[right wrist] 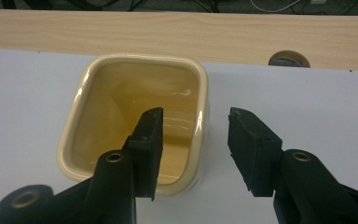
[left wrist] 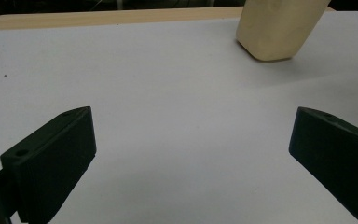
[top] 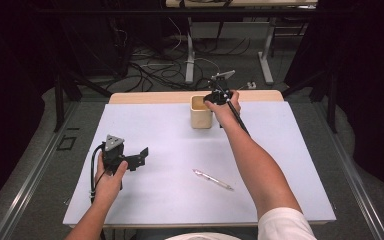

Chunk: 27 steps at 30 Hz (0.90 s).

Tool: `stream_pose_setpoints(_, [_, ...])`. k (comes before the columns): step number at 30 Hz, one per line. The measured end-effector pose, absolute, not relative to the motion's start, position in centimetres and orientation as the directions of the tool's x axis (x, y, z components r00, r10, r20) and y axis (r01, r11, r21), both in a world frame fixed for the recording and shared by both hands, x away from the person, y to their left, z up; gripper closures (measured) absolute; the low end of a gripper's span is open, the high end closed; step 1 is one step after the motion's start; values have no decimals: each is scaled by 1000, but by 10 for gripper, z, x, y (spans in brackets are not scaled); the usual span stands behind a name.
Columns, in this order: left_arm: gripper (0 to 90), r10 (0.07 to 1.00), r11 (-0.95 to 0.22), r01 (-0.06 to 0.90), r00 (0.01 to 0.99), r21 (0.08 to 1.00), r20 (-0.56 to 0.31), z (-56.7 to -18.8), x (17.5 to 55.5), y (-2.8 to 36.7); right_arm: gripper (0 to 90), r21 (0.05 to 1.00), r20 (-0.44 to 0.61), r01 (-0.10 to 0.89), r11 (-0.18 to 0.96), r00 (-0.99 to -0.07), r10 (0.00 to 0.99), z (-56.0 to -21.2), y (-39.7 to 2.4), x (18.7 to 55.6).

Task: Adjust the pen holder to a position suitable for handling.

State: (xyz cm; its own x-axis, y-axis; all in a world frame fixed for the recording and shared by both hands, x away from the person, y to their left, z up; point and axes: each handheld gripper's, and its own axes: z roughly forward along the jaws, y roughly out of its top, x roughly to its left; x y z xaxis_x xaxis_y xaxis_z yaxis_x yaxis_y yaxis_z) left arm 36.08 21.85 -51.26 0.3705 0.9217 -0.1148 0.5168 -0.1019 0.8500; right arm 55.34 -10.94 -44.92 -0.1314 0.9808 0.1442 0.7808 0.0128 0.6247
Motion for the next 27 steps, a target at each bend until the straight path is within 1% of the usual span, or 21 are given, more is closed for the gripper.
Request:
stream_pose_setpoints(11, [4, 920, -108, 525, 375, 844, -116, -513, 360, 218, 613, 604, 146, 797, 12, -125, 981, -458, -106, 556])
stream_pose_setpoints(16, [4, 920, -107, 524, 375, 845, -116, -513, 360, 219, 675, 585, 150, 811, 8, -117, 982, -464, -103, 558])
stream_pose_setpoints(26, [4, 919, -107, 526, 376, 844, -117, -513, 360, 218, 748, 585, 142, 811, -4, -98, 985, -466, -104, 560])
stream_pose_setpoints(27, [4, 919, -107, 524, 376, 845, -116, -513, 360, 218, 758, 576, 156, 817, -25, -80, 985, -465, -103, 560])
